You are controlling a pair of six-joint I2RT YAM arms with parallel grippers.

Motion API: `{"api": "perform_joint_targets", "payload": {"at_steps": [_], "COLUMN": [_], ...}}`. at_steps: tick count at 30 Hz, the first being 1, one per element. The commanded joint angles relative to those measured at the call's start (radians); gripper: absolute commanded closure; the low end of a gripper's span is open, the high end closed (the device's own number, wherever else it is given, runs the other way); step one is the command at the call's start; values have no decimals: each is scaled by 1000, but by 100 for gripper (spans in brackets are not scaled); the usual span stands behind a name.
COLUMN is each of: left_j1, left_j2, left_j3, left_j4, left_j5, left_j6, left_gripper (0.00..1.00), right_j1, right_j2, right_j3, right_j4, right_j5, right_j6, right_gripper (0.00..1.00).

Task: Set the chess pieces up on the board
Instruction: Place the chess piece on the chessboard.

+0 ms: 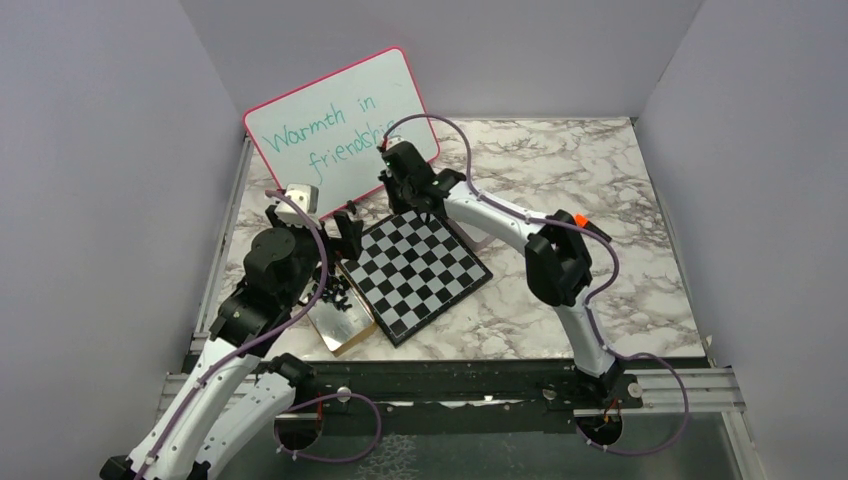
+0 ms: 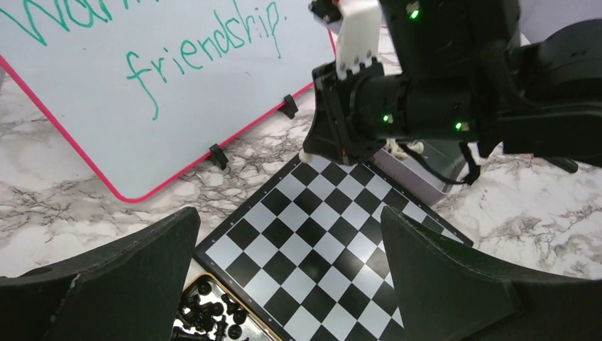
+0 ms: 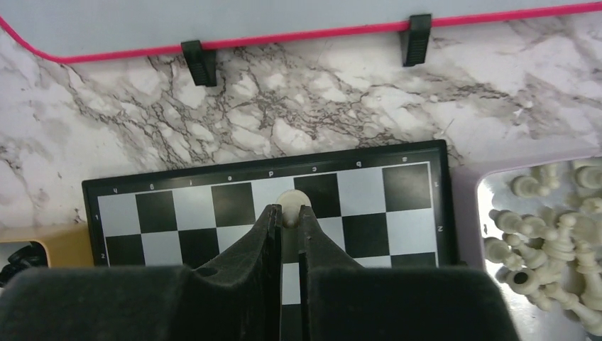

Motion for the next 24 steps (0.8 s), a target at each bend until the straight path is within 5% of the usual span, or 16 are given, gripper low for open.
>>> {"api": "perform_joint_targets", "payload": {"at_steps": [1, 24], "left_j1": [5, 5], "left_j2": [-9, -24], "left_j3": [-10, -13], "left_j4": [21, 19], "left_j5": [-45, -63], "left_j6": [-3, -2], "left_gripper": [1, 1], "right_j1": [16, 18], "right_j2": [47, 170], "right_j3": [36, 90], "right_j4": [-43, -100], "right_j5": [1, 55], "right_j6": [18, 21], "right_gripper": [89, 88]}}
